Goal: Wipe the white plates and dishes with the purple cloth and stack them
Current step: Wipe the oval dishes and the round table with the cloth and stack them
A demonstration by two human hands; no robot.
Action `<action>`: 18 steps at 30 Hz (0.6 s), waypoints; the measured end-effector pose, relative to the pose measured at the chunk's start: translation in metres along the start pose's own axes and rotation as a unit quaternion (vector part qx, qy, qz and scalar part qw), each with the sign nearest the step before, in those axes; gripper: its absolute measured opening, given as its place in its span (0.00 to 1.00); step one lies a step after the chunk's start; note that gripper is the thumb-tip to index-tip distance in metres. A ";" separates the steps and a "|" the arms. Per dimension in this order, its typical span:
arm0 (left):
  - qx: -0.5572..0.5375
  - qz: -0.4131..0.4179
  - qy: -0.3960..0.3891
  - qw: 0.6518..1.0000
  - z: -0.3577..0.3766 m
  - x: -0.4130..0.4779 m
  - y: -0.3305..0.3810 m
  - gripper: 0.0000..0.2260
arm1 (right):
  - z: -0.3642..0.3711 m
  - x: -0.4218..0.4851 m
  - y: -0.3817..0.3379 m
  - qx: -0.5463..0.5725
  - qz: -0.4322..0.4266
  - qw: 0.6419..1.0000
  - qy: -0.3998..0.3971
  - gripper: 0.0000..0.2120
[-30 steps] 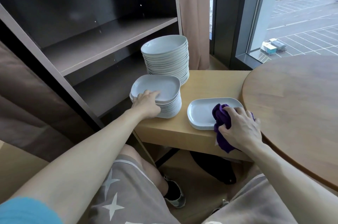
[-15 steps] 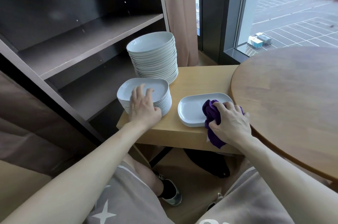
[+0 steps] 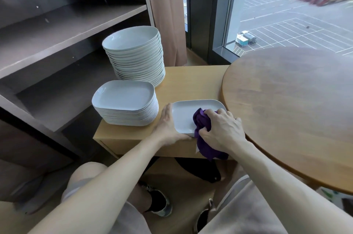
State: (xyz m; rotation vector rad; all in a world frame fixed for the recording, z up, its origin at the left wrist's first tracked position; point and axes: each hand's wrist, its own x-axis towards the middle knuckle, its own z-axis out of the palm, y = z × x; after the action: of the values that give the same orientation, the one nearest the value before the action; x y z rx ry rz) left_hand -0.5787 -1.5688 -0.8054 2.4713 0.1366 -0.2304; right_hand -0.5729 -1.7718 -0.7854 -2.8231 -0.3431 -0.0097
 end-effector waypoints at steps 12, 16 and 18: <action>-0.169 0.040 -0.008 0.985 0.006 0.004 -0.037 0.59 | 0.001 0.042 -0.006 -0.126 0.011 0.992 0.004 0.15; -0.185 0.046 -0.001 0.982 0.008 0.003 -0.038 0.55 | 0.008 0.058 -0.022 -0.109 -0.024 0.994 -0.004 0.16; -0.195 0.050 0.005 0.980 0.006 0.001 -0.034 0.53 | 0.009 0.064 -0.032 -0.094 -0.043 0.994 -0.021 0.17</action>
State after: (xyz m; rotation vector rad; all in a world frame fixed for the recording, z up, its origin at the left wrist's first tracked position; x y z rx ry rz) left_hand -0.5835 -1.5453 -0.8306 2.0821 0.0560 -0.1325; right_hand -0.5185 -1.7250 -0.7819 -2.9963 -0.4973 -0.0013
